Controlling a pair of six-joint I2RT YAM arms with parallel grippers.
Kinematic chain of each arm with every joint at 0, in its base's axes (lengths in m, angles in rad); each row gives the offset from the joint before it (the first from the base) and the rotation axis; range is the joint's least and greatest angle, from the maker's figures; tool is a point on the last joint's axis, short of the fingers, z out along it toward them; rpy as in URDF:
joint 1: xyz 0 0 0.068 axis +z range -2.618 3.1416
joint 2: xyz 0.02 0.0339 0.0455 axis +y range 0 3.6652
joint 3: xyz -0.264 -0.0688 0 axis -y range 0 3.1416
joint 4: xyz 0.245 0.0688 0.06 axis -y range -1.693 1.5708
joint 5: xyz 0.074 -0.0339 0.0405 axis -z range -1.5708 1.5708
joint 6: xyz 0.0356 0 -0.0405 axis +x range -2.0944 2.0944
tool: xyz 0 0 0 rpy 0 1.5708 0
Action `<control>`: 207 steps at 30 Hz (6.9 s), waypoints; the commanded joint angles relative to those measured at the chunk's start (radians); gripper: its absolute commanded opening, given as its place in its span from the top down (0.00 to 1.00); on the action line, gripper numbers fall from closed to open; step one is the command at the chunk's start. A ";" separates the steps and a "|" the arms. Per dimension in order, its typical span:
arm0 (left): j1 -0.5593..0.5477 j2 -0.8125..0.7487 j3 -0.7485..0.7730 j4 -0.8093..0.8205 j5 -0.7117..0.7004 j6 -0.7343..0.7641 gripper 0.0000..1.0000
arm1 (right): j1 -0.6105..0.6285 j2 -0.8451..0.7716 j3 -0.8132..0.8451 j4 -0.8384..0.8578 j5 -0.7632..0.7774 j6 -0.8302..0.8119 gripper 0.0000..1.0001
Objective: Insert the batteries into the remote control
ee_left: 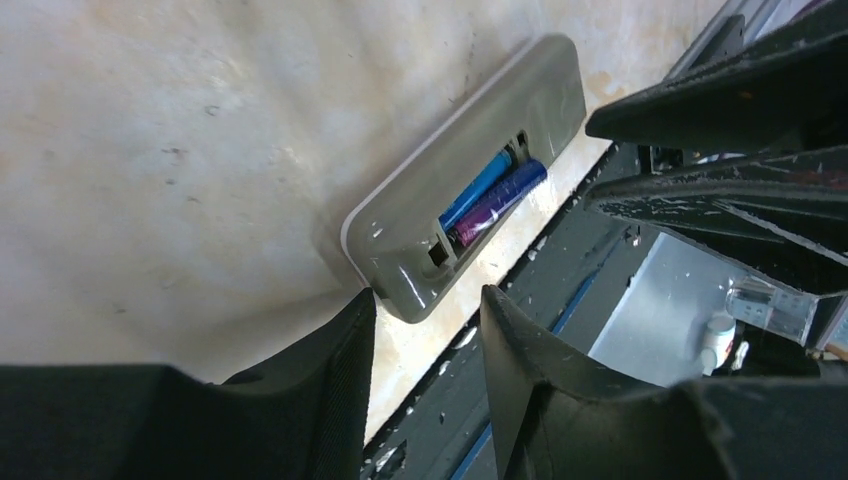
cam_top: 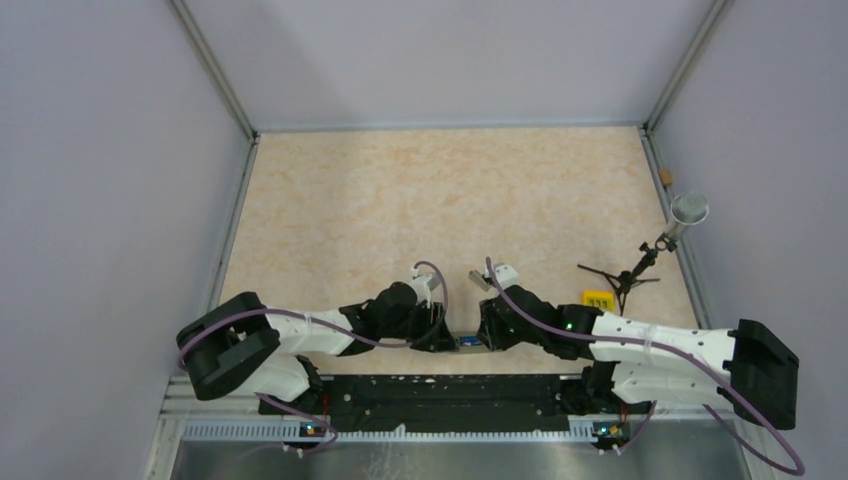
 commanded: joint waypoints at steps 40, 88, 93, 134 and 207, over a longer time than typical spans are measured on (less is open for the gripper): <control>-0.080 0.003 0.031 0.018 -0.098 -0.045 0.66 | -0.002 0.076 0.054 0.004 -0.038 0.027 0.80; -0.080 0.075 0.077 0.018 -0.078 -0.027 0.68 | 0.023 0.307 0.148 -0.121 -0.028 -0.061 0.97; -0.079 0.072 0.077 0.014 -0.082 -0.019 0.68 | 0.032 0.354 0.176 -0.125 -0.016 -0.061 0.97; -0.080 -0.155 -0.079 -0.039 -0.173 -0.011 0.67 | 0.065 0.615 0.342 -0.223 0.198 0.151 1.00; -0.079 -0.130 -0.028 -0.115 -0.208 0.003 0.66 | 0.058 0.383 0.173 -0.105 0.036 0.094 1.00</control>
